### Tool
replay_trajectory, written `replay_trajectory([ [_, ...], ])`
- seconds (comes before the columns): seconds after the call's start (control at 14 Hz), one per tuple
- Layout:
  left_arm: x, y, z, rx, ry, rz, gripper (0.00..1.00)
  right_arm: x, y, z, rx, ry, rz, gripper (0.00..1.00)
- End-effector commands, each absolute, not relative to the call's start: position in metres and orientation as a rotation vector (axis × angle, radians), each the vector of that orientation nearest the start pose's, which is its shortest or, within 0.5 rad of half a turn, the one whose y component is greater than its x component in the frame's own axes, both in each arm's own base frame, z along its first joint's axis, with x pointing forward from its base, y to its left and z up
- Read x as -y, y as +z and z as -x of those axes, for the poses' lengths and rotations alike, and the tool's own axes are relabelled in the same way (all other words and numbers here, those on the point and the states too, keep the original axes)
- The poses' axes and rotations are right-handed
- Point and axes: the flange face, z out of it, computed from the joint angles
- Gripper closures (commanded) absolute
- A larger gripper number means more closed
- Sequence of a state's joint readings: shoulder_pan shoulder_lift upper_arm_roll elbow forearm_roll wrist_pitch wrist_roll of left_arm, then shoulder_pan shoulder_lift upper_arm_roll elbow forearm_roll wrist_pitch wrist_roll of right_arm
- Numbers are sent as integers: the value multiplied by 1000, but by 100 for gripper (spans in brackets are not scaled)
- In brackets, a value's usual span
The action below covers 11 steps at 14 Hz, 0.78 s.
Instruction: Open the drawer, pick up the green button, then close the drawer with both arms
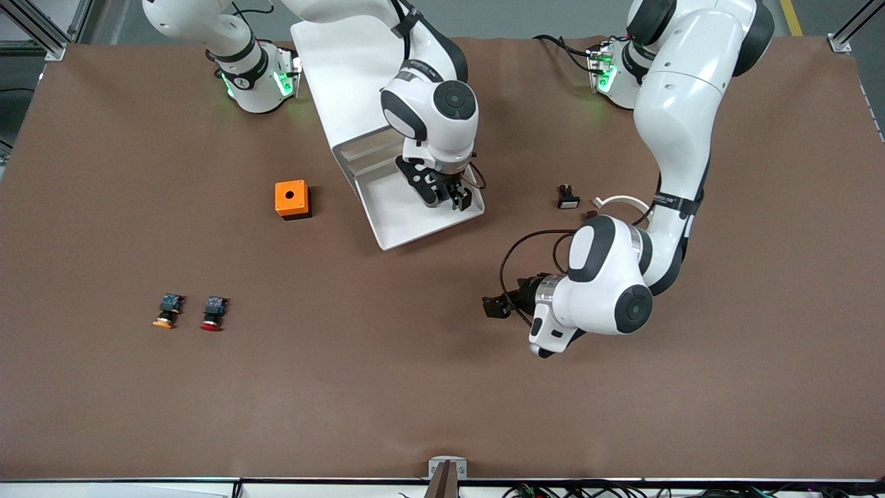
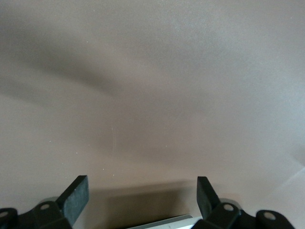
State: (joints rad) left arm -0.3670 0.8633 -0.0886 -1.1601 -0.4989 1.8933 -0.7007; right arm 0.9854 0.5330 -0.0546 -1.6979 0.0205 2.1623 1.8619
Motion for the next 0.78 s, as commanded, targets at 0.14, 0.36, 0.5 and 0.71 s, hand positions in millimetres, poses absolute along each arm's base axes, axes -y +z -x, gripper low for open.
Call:
replay_trajectory([
  [0.14,356,267,-666,776,583,3378,0,-541,272,-394,-1465,-27,2853,6],
  [0.36,358,267,-666,770,580,3379,0,-541,272,-395,-1466,-27,2847,11],
  [0.5,357,268,-666,765,569,3377,0,-541,272,-395,-1464,-27,2848,18],
  [0.71,356,267,-666,739,543,3366,0,-541,272,-395,-1464,-26,2848,33],
])
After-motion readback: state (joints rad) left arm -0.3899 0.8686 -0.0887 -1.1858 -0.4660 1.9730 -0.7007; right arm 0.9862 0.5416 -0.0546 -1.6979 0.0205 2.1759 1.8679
